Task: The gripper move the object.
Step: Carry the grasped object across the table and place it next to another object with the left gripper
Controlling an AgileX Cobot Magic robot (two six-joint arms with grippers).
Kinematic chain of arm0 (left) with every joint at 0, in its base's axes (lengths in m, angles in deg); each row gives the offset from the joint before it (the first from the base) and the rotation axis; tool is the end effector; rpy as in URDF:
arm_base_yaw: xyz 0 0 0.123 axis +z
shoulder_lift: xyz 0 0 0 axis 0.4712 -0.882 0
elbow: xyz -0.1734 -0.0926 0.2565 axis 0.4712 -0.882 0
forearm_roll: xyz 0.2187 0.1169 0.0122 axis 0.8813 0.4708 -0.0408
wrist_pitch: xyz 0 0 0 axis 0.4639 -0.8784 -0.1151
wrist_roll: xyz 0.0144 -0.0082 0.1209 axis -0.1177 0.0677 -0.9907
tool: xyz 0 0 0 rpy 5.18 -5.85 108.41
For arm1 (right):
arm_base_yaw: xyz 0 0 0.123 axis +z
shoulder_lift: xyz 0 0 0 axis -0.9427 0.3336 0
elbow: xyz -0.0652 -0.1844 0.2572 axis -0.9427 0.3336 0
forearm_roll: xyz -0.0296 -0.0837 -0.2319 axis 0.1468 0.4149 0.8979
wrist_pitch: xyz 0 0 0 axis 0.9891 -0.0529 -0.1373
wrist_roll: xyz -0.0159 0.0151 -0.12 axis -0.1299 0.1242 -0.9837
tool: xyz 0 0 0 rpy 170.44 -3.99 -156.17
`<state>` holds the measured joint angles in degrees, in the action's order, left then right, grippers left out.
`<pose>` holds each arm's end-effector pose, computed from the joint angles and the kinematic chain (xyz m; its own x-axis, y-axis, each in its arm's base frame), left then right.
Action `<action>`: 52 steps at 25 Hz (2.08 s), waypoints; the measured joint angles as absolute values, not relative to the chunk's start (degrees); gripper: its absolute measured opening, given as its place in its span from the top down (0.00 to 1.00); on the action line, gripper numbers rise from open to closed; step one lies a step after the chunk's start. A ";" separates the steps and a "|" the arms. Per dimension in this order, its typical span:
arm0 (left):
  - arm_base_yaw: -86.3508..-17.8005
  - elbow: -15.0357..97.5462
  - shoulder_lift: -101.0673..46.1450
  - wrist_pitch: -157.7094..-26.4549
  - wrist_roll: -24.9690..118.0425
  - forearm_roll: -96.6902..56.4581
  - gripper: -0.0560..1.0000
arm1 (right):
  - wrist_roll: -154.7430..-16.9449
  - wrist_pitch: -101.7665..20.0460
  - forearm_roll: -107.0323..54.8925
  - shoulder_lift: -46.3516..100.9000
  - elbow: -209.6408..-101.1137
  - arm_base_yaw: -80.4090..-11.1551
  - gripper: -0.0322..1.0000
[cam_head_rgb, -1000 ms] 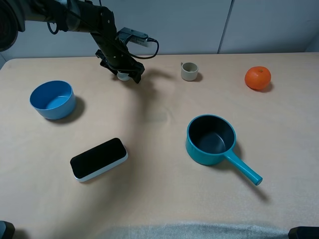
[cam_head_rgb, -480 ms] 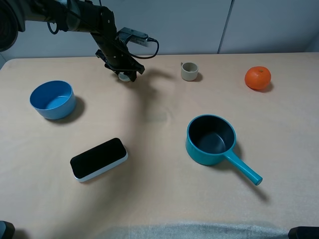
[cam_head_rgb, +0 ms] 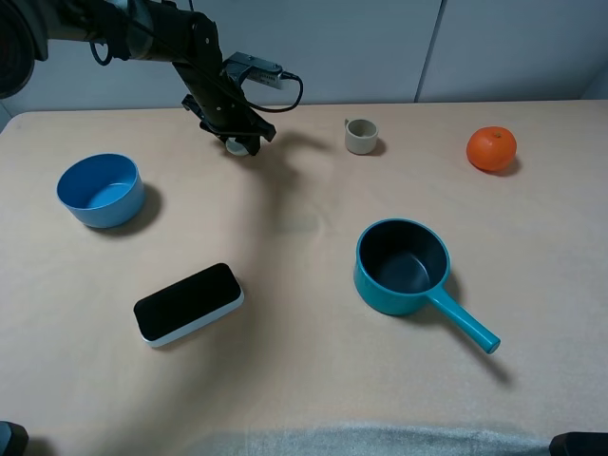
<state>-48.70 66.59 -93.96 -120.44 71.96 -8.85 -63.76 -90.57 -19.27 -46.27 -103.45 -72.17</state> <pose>0.5165 -0.1966 0.0905 -0.7779 0.4176 -0.4695 0.4553 0.8896 0.0370 -0.0171 0.0025 0.2629 -0.4266 0.0086 -0.9044 0.0126 0.9999 0.0035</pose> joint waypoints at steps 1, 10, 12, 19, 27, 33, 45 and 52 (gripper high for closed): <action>-48.70 66.59 -93.96 -120.44 71.96 -8.85 0.47 | -63.76 -90.57 -19.27 -46.27 -103.45 -72.17 0.30; -48.70 70.99 -92.47 -125.85 71.96 -7.95 0.47 | -63.76 -90.57 -19.27 -46.27 -103.45 -72.17 0.30; -48.70 72.59 -91.73 -128.09 71.96 -7.80 0.47 | -63.76 -90.57 -19.27 -46.27 -103.45 -72.17 0.30; -48.70 76.40 -90.82 -135.28 72.73 -7.67 0.48 | -63.76 -90.57 -19.27 -46.27 -103.45 -72.17 0.30; -48.76 76.90 -87.28 -140.40 73.41 -7.55 0.48 | -63.76 -90.57 -19.27 -46.27 -103.45 -72.17 0.30; -49.85 76.98 -85.10 -144.37 74.49 -6.62 0.48 | -63.76 -90.57 -19.27 -46.27 -103.45 -72.17 0.30; -53.82 76.98 -81.08 -148.35 76.26 -5.76 0.48 | -63.76 -90.57 -19.27 -46.27 -103.45 -72.17 0.30; -57.51 76.98 -79.45 -149.60 76.99 -5.19 0.49 | -63.76 -90.57 -19.27 -46.27 -103.45 -72.17 0.30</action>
